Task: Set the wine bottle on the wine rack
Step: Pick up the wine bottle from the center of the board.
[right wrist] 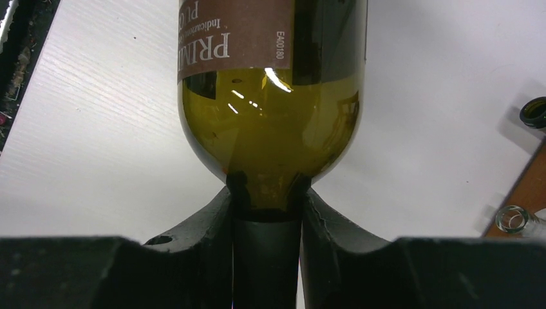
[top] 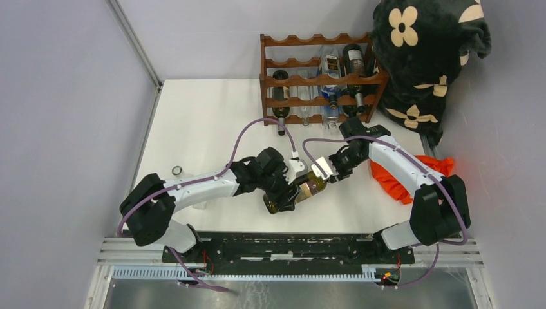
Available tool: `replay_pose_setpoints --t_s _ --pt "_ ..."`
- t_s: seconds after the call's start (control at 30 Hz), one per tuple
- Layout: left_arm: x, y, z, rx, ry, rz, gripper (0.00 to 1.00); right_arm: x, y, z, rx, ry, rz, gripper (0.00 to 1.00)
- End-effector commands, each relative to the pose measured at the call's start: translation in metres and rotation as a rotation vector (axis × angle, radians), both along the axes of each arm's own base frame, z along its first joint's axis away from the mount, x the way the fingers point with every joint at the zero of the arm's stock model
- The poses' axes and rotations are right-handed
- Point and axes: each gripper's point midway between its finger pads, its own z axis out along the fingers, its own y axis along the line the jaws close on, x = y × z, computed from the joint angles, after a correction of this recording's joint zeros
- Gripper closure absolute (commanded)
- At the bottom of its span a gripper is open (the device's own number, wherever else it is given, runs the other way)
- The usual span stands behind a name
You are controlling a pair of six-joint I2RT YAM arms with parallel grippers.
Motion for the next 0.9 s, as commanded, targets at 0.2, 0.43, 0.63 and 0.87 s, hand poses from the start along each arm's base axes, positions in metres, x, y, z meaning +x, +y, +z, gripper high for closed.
replay_pose_setpoints --t_s 0.2,0.43,0.63,0.87 --pt "0.027 -0.021 0.057 -0.147 -0.205 0.025 0.29 -0.017 0.008 0.022 0.098 -0.032 0.029 0.97" --pt "0.028 -0.01 0.061 -0.142 -0.234 0.072 0.0 -0.021 0.01 0.026 0.201 -0.049 -0.075 0.98" --pt "0.037 0.008 0.096 -0.183 -0.32 0.178 0.0 -0.02 -0.004 0.027 0.298 -0.02 -0.188 0.98" --pt "0.043 0.025 0.156 -0.266 -0.409 0.272 0.0 -0.025 -0.019 0.029 0.383 0.028 -0.281 0.98"
